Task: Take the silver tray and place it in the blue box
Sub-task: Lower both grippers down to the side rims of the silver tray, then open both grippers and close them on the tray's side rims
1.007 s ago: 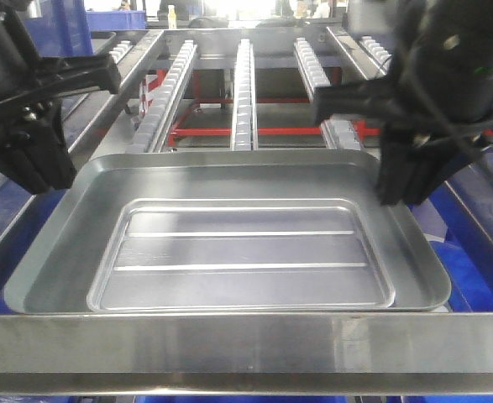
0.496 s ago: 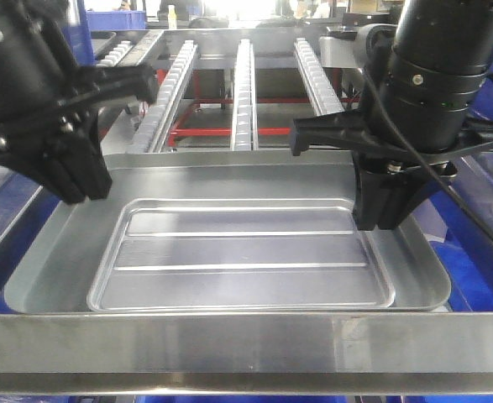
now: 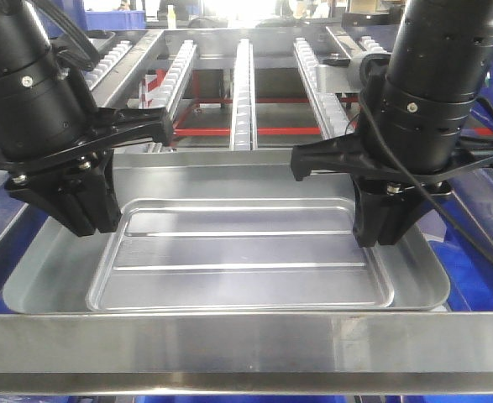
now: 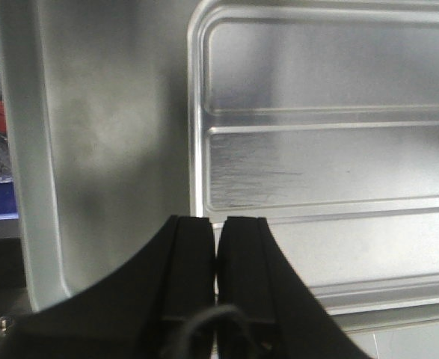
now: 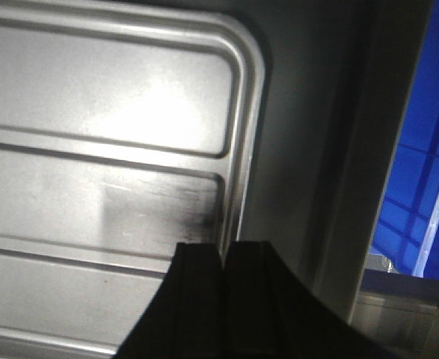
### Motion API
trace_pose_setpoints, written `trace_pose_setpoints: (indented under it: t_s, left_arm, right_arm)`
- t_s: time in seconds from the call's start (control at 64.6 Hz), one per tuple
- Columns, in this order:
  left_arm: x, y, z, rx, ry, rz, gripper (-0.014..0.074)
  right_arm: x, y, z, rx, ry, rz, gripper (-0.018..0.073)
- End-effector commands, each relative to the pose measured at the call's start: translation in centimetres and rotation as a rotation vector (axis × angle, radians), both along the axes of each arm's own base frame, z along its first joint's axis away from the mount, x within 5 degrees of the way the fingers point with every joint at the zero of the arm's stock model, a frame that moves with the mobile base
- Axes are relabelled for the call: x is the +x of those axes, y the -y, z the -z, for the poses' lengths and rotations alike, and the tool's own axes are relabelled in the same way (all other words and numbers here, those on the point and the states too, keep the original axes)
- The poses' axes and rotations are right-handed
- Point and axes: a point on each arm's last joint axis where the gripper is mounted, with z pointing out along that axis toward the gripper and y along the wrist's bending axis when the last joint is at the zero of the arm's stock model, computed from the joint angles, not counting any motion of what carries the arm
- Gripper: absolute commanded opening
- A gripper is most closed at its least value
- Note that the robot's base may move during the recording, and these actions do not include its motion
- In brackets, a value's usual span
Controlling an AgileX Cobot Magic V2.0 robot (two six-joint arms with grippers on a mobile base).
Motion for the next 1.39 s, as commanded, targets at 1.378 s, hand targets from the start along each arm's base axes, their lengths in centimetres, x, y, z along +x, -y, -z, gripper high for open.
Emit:
trace_pose_setpoints:
  t_s: [1.378]
  left_arm:
    - [0.6,1.6,-0.7,0.025,0.064,-0.101,-0.0006]
  right_arm:
    - [0.5,0.1,-2.3,0.068,0.077,0.021,0.0058]
